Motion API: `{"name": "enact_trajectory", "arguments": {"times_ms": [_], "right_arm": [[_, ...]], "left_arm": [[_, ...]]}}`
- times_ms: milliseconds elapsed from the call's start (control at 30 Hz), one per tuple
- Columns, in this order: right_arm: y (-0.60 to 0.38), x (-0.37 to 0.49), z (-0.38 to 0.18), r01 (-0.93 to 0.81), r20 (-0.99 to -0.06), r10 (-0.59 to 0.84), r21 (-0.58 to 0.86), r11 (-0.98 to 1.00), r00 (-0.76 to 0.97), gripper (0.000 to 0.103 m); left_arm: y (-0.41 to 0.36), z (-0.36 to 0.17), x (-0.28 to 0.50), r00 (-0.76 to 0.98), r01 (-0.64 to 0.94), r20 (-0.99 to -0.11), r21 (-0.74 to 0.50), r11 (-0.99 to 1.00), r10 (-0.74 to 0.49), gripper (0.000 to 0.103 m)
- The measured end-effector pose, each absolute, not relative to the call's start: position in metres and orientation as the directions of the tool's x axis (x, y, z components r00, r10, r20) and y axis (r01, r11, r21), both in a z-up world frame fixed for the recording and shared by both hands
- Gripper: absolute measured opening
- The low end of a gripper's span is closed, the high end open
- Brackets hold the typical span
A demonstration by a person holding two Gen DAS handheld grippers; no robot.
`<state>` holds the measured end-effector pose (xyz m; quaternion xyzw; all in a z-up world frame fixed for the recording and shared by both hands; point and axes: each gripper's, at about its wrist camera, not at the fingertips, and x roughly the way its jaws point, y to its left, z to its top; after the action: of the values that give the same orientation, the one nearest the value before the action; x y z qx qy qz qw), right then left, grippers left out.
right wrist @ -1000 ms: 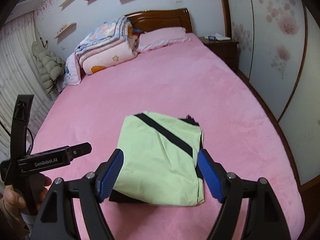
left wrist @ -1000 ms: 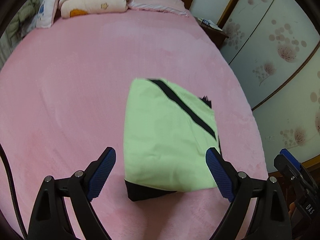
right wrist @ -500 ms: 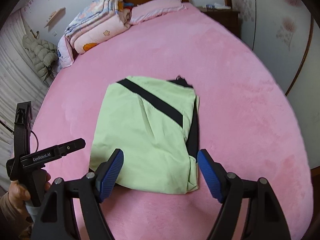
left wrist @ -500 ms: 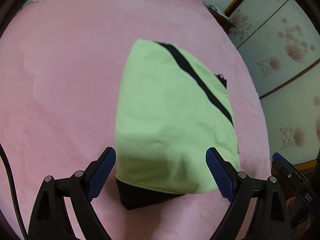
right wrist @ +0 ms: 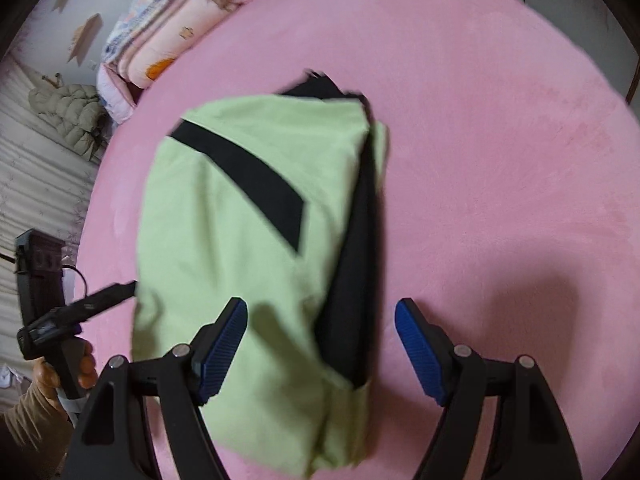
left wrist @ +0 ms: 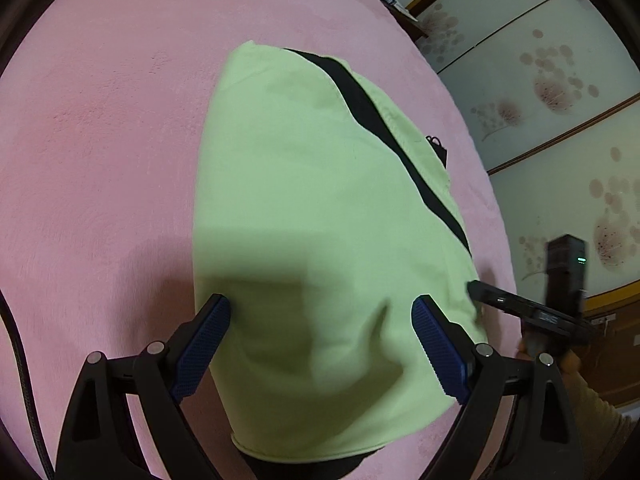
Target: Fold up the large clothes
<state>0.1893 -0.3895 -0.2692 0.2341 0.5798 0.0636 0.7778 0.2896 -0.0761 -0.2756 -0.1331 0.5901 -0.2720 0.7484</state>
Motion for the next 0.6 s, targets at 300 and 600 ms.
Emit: {"name": "enact_trajectory", "arguments": {"times_ms": [300,600], "right_arm": [[-0.398,0.218,-0.303,0.14,-0.765,0.557,0.621,0.771,0.322,0.076],[-0.383,0.237,-0.315,0.073,-0.736,0.599,0.648,0.758,0.314,0.064]], "left_arm": [[-0.056,-0.285,0.294,0.171,0.222,-0.778,-0.567,0.793,-0.604,0.091],[-0.059,-0.34,0.314,0.063,0.153,-0.704,-0.694,0.704,-0.708,0.092]]}}
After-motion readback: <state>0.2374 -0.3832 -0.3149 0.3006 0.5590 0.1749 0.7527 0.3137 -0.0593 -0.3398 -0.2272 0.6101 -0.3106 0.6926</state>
